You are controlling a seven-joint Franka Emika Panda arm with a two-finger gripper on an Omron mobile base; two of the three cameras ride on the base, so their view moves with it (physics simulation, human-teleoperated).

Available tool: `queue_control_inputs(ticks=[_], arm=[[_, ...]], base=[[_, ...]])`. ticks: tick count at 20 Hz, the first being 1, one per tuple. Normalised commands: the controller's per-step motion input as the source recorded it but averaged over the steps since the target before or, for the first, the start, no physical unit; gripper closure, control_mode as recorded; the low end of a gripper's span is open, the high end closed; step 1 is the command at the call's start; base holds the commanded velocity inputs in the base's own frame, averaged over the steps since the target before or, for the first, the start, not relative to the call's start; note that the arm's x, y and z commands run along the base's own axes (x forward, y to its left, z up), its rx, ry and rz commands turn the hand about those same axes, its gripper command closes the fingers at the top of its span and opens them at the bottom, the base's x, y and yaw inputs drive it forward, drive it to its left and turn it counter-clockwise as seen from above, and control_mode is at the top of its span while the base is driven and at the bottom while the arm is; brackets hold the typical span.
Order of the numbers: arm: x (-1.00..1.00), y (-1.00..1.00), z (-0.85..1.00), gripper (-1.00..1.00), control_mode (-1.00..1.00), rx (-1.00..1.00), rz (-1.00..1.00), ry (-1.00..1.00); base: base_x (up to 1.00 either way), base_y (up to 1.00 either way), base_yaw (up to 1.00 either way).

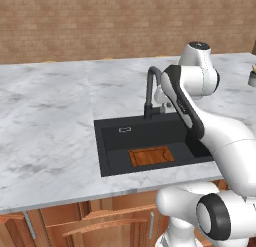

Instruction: Turn on the sink faucet with hot water and rinse the cutting board for ten seconds, then turn off the faucet. Push the cutting board to reach the water if necessary.

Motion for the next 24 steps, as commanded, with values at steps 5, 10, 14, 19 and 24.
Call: queue_control_inputs(ticks=[5,10,14,19,24], arm=[[-0.05,-0.16,0.00,-1.00,-1.00,0.00,0.03,-0.07],[0.00,-0.59,0.00,-1.00,-1.00,0.00,0.01,-0.14],[0.02,-0.66,0.00,-1.00,-1.00,0.00,0.00,-0.14],[0.09,-0.70,-0.09,-1.00,-1.00,0.05,0.02,-0.17],[0.17,-0.55,-0.19,-1.00,-1.00,0.05,0.03,-0.21]], base=[[0.00,0.00,0.00],[0.00,0.00,0.00],[0.00,0.00,0.00],[0.00,0.00,0.00],[0.00,0.00,0.00]])
